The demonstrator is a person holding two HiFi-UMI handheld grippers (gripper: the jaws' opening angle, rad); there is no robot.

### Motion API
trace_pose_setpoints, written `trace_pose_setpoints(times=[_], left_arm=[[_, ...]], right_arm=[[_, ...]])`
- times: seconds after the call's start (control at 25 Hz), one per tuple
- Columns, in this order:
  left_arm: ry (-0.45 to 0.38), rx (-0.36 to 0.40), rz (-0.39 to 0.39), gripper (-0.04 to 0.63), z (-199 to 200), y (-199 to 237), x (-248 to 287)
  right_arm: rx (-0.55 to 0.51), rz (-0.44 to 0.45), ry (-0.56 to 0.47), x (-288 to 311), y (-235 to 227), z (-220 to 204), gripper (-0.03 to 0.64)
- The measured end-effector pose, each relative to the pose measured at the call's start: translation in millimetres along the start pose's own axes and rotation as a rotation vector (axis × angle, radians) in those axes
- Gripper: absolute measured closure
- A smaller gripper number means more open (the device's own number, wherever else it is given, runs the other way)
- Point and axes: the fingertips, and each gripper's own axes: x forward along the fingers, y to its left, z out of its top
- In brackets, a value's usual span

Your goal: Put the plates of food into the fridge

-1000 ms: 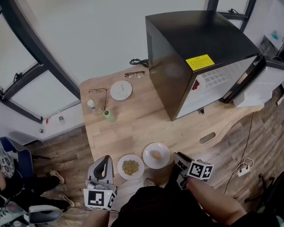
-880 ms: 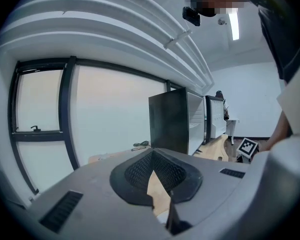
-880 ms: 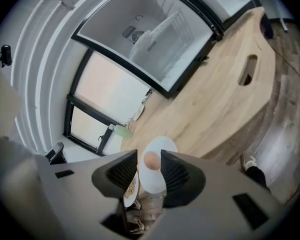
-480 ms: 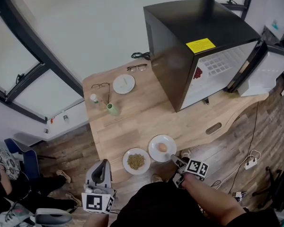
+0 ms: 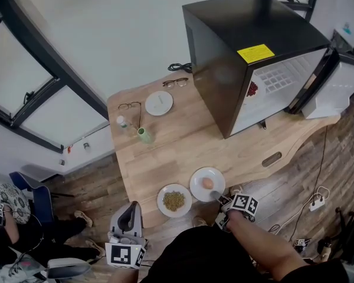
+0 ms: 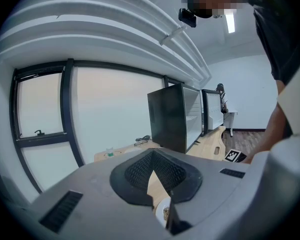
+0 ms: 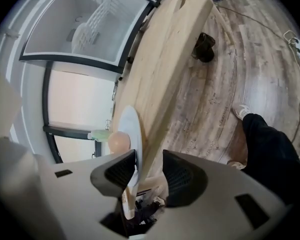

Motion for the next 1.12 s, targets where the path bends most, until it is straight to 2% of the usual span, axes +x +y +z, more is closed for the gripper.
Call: trace_pose_setpoints(times=[0.16, 0.4, 0.48, 0.68, 0.88, 1.12], left_arm=[[-0.004, -0.001, -0.004, 0.591, 0.8, -2.0, 1.1], [0.002, 0.008, -0.012, 0.591, -0.7, -2.4, 1.6], [0.002, 0.014, -0.017, 0.591, 0.7, -4.0, 1.9], [-0.006, 0.016, -0.022, 0.591, 2.0, -4.9, 0.1], [-0.015, -0.011, -0.037, 0.591, -5.3, -4.5, 4.5], [-0.009, -0.056, -0.108, 0.591, -12.2, -27.9, 34.8]], right_arm=[[0.020, 0.028, -0.020, -13.0, -5.8, -0.1, 0.439], [0.059, 0.118, -0.066, -8.8, 1.8, 10.9, 0.452], [0.039, 0.114, -0.070, -5.3, 6.5, 12.5, 0.519], [-0.012, 0.117, -0.077, -12.0, 15.8, 9.3, 0.572], [-0.005, 0.172, -0.105, -21.5, 32.8, 12.9, 0.580], [0.019, 0.260, -0.180, -57.1, 70.0, 37.4, 0.580]])
